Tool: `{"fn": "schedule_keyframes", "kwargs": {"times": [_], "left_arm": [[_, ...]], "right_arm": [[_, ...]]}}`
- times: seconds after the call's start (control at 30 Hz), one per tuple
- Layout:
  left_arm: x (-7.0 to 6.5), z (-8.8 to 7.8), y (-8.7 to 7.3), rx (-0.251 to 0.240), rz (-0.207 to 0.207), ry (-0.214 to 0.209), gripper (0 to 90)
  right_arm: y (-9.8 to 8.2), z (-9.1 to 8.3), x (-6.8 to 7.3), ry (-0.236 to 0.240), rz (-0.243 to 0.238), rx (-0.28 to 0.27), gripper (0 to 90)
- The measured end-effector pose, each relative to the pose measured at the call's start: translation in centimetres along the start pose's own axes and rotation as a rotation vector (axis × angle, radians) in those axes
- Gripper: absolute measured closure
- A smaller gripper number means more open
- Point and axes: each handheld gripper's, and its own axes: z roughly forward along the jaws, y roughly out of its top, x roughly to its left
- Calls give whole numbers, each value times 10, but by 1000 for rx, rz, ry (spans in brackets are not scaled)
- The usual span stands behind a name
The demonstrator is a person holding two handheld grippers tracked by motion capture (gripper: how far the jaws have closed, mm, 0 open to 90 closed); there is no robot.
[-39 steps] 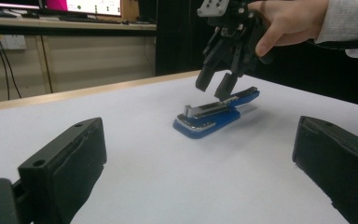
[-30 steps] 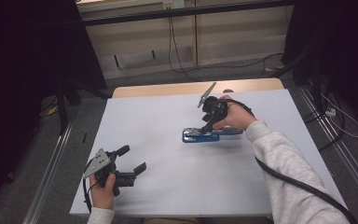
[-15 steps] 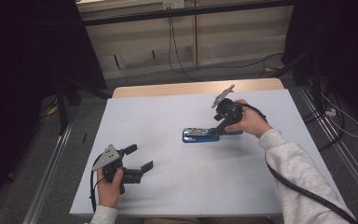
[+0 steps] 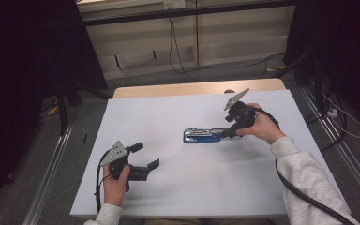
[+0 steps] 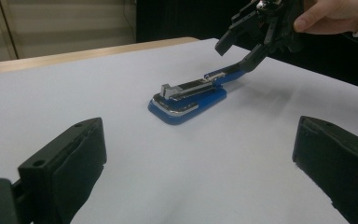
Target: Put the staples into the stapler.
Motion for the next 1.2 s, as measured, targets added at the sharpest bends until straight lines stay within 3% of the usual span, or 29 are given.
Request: {"fn": "schedule_keyframes", "kwargs": {"times": [0.3, 0.4, 0.5, 0.67, 0.77, 0.93, 1.2], "left_arm": [[2, 16, 3, 41, -28, -6, 32], [1, 23, 5, 59, -20, 0, 33], [1, 29, 7, 50, -28, -7, 34], [2, 41, 12, 67, -25, 16, 34], [4, 51, 15, 71, -45, -1, 34], [6, 67, 18, 103, -37, 38, 37], [13, 89, 22, 94, -63, 20, 37]], "right_arm": [[-23, -10, -3, -25, 39, -51, 167], [-29, -15, -4, -29, 64, -70, 167], [-35, -21, -4, -48, 74, -76, 168], [-48, -28, -6, -60, 112, -100, 168], [-57, -34, -7, -75, 130, -103, 167], [-62, -38, -7, -94, 143, -123, 167], [-68, -41, -7, -115, 152, -125, 166]]}}
